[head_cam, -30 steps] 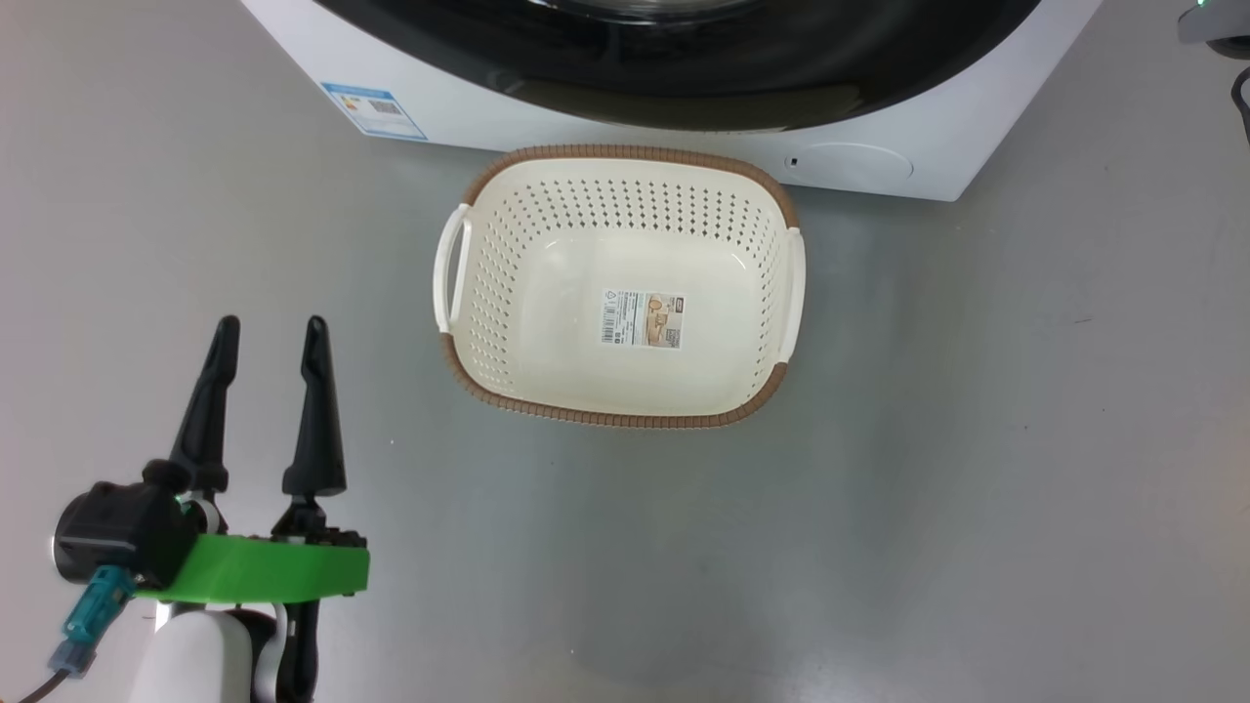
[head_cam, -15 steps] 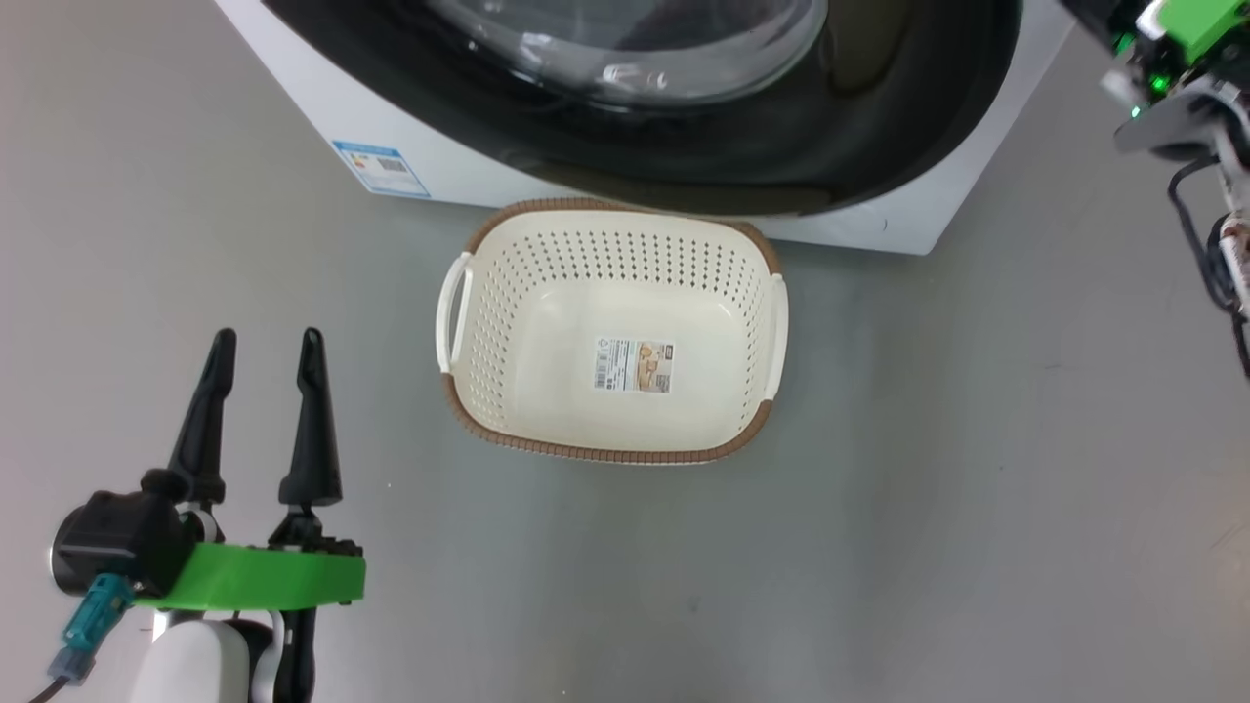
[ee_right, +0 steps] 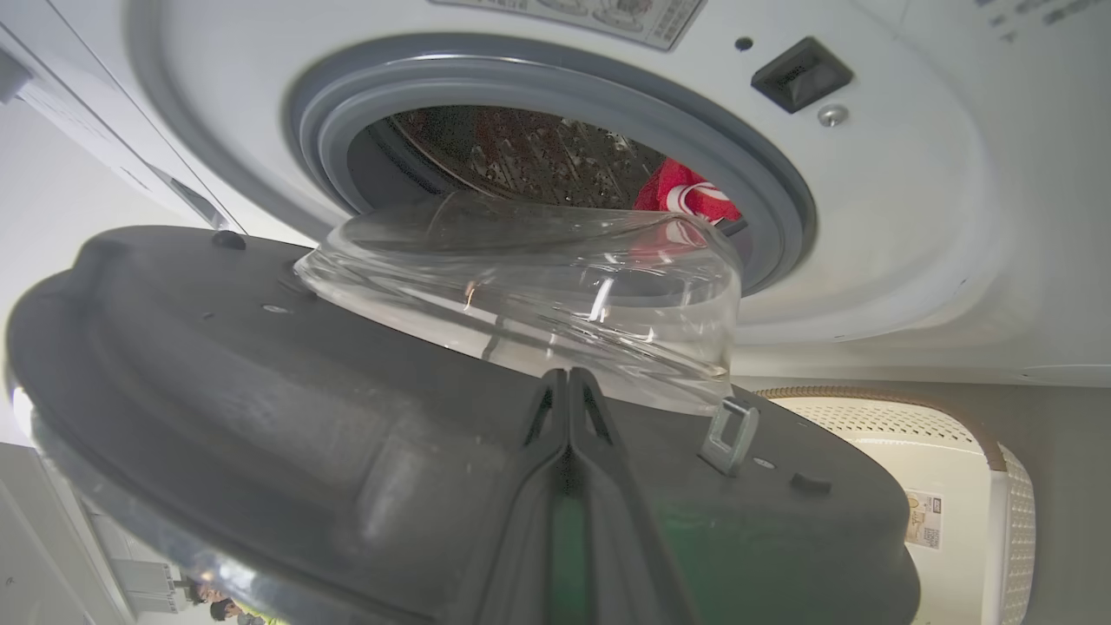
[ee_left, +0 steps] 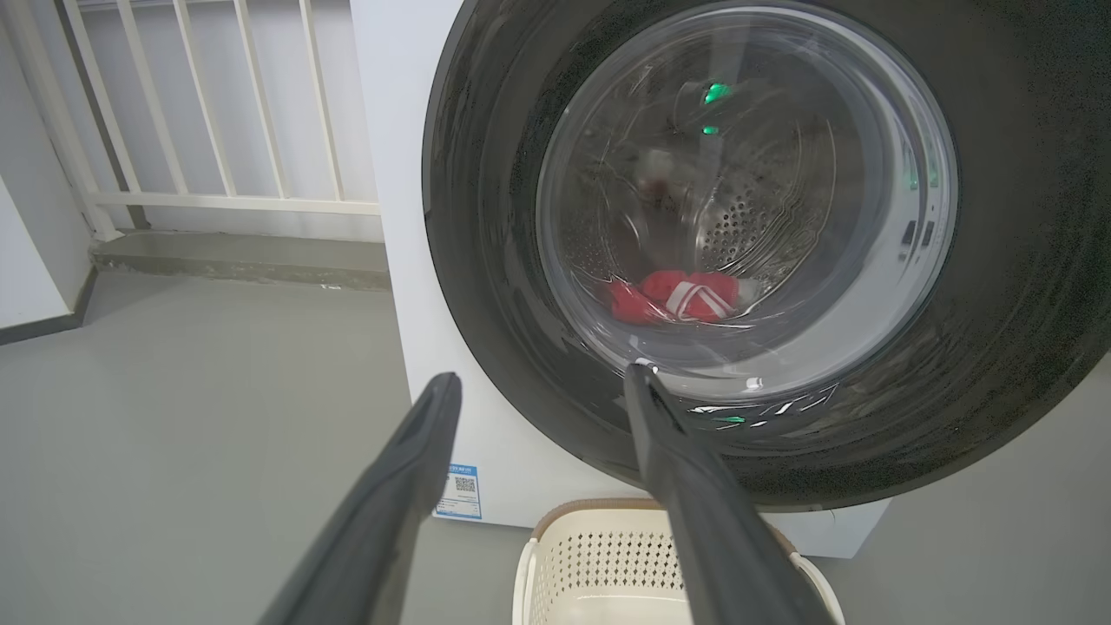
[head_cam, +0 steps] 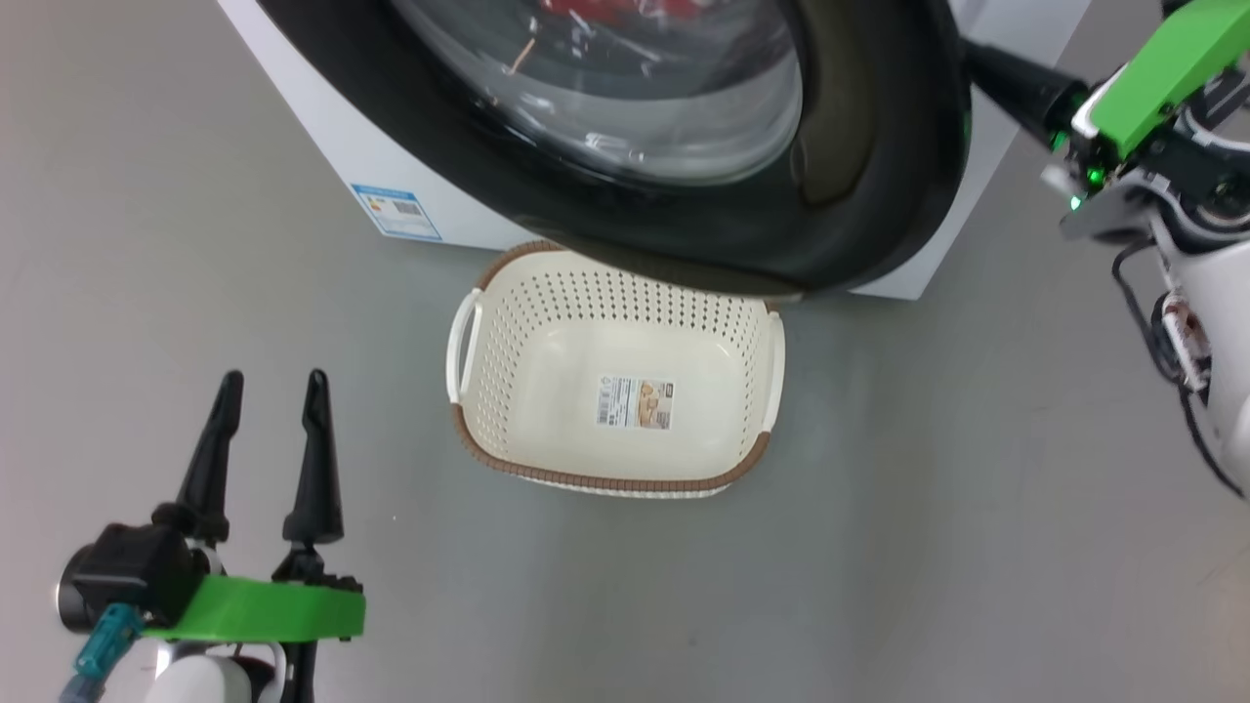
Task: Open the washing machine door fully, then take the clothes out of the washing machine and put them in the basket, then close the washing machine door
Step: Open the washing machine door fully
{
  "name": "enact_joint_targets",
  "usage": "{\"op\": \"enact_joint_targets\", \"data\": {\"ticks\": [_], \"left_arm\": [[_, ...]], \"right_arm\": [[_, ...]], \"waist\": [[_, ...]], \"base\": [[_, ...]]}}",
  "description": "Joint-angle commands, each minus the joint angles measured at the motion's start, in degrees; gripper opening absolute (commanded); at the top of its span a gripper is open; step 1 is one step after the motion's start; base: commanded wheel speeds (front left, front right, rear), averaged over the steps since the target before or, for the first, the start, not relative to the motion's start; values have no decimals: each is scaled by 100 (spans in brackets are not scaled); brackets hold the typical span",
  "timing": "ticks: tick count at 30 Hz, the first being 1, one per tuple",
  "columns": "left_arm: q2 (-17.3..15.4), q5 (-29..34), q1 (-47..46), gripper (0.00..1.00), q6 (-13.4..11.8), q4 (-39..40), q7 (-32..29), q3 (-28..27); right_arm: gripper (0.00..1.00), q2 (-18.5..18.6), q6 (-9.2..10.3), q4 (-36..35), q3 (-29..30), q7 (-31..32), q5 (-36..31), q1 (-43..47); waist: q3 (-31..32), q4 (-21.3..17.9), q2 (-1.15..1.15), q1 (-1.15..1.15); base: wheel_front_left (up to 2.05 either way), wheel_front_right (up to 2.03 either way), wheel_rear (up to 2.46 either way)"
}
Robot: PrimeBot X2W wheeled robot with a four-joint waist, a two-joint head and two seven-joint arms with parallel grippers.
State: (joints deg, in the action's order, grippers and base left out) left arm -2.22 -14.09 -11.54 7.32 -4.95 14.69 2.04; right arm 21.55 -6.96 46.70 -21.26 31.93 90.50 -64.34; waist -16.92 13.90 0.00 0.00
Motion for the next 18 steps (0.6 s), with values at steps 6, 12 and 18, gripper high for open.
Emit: {"op": "enact_joint_targets", "data": {"ticks": [6,12,18], "left_arm": [[-223,82,196,100,17,89,30,-186],[-259,88,298,100,17,106,30,-214],[-255,89,354,100,17,118,30,-241]], "right_arm": [[0,-221,-53,-415,-6,194,225,581],[0,-231,-53,-605,58,238,306,853],[0,-261,-53,-802,52,391,357,1132]], "waist": [[353,49,0,0],[478,81,0,0],[560,149,0,0]], "base": [[0,0,0],[0,0,0],[0,0,0]]}}
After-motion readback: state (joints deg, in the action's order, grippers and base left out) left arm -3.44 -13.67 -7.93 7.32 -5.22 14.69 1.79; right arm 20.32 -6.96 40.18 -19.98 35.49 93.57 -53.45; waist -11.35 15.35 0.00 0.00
